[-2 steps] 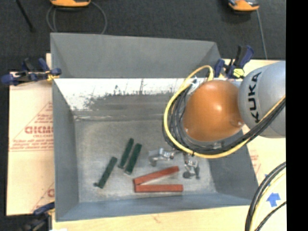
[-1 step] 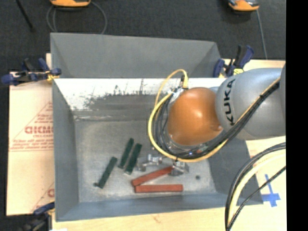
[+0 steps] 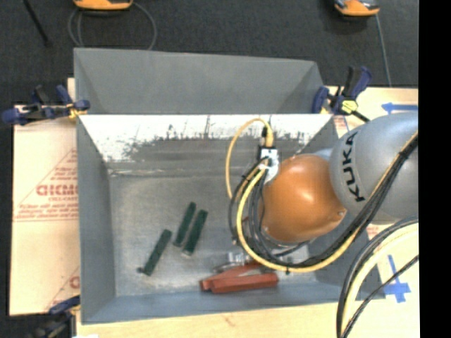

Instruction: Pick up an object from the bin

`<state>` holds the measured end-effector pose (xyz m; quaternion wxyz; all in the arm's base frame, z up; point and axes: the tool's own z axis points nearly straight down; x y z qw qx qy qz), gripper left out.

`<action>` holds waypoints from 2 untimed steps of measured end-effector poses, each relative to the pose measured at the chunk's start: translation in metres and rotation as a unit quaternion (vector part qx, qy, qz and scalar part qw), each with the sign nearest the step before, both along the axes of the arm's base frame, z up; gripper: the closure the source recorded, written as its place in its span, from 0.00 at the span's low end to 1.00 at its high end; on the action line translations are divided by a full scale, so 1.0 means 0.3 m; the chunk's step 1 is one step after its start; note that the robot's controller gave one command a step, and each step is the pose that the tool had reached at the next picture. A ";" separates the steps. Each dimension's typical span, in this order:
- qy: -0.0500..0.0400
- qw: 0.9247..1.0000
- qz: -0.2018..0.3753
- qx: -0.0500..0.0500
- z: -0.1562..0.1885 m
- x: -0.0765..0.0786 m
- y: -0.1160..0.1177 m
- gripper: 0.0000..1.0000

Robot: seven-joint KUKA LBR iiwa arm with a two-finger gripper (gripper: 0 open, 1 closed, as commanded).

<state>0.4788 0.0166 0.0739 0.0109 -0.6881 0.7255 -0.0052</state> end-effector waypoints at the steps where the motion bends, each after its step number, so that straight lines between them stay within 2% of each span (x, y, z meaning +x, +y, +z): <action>1: 0.008 0.997 -0.078 -0.001 0.241 0.186 0.136 0.00; 2: 0.009 1.000 0.005 -0.002 0.101 0.389 0.252 0.00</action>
Offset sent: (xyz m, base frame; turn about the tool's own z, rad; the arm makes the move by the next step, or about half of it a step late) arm 0.0528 0.0403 0.0695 0.1575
